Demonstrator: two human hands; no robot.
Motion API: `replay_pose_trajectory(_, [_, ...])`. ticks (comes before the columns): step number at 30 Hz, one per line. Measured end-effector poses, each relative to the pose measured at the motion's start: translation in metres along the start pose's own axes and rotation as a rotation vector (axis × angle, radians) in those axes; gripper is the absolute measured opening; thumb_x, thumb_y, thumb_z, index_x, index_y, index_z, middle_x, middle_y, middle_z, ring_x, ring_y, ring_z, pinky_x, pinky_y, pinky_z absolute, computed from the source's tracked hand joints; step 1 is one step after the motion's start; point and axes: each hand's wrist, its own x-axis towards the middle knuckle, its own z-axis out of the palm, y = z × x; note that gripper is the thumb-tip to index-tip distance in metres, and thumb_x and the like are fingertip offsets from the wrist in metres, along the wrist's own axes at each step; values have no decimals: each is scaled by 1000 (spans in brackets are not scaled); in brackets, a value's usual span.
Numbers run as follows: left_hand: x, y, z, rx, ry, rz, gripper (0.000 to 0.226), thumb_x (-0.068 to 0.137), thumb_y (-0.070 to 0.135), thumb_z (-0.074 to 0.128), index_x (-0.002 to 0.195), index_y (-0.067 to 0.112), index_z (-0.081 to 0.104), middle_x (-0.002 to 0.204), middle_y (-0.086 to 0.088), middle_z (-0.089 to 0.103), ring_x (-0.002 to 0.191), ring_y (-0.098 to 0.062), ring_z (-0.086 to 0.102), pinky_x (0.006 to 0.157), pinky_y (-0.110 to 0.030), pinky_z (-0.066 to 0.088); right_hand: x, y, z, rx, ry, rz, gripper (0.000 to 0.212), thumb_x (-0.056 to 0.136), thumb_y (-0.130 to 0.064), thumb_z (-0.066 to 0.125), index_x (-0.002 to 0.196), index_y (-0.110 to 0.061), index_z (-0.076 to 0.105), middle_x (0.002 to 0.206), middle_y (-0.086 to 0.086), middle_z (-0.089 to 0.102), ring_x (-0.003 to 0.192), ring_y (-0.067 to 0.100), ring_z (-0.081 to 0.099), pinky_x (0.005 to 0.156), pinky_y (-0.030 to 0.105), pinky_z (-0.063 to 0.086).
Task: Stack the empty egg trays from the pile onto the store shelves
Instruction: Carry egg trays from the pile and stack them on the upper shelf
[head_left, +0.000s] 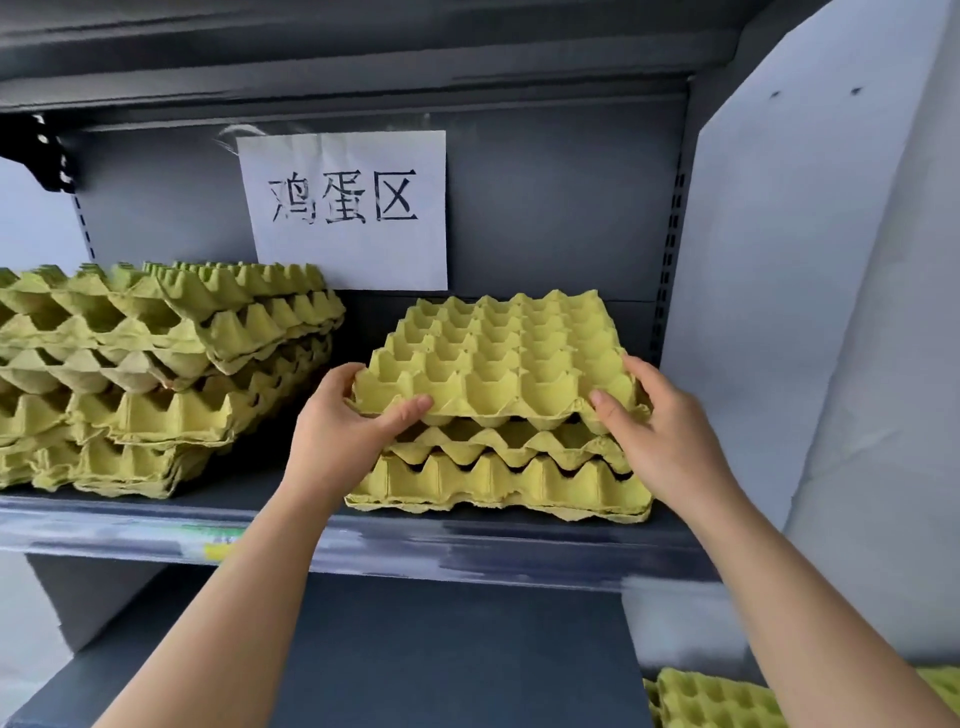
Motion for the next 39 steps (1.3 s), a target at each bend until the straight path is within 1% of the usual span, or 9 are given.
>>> replay_pose_trajectory(2, [0,-2,0,10,-4,5,104,51,76,74,138,28,44,97,28,51,88,-4,63,63,-16,43,-3,-3,-1,-27,13,11,64,90,-52,52,147,-27,34,119,2,61,112,22,54,99,37,44])
replay_pose_trajectory(4, [0,-3,-2,22,-14,6,106,51,77,73,139,26,44,101,21,54,88,1,58,63,-16,42,-4,-6,-3,-58,26,11,63,90,-52,53,145,-27,37,121,-1,60,94,4,51,88,24,42])
replay_pose_trajectory(7, [0,-4,-5,65,-33,-11,111,47,83,70,137,22,45,104,15,57,87,-4,61,63,-20,45,-4,-9,-6,-99,28,13,60,89,-53,54,141,-26,43,115,3,65,74,-2,51,73,13,36])
replay_pose_trajectory(11, [-2,0,-6,78,-32,-17,113,45,84,67,136,21,46,98,20,54,91,-8,60,71,-28,52,-3,-9,-7,-86,15,38,59,89,-54,53,140,-25,45,137,3,53,123,17,49,89,25,36])
replay_pose_trajectory(15, [-7,9,-10,141,-50,10,109,55,79,68,141,18,43,124,8,58,122,-23,51,98,-43,48,-6,-15,-9,-127,27,34,58,90,-51,53,140,-23,45,137,3,53,119,16,50,90,25,36])
replay_pose_trajectory(18, [-15,17,-10,304,48,189,90,69,68,70,139,15,49,142,-2,50,133,-27,37,109,-46,35,-13,-23,-15,-177,103,-24,50,91,-43,58,135,-19,52,130,3,59,114,20,55,87,24,38])
replay_pose_trajectory(24, [-54,55,19,300,108,594,43,82,36,76,113,6,69,117,-8,67,110,-35,57,95,-45,42,-50,-19,-49,-325,177,-68,44,91,-35,60,129,-14,58,130,3,60,107,25,59,89,25,38])
replay_pose_trajectory(32, [-149,98,124,125,-229,771,33,82,31,72,106,8,72,107,-6,71,97,-32,63,83,-45,50,-132,50,-133,-495,185,141,40,89,-30,65,124,-11,62,128,6,62,110,26,60,96,27,38])
replay_pose_trajectory(39, [-247,124,250,103,-522,724,33,79,31,78,104,9,73,103,-5,72,97,-33,65,85,-44,50,-199,152,-221,-603,126,371,43,91,-32,61,130,-12,58,130,7,60,121,23,53,100,30,36])
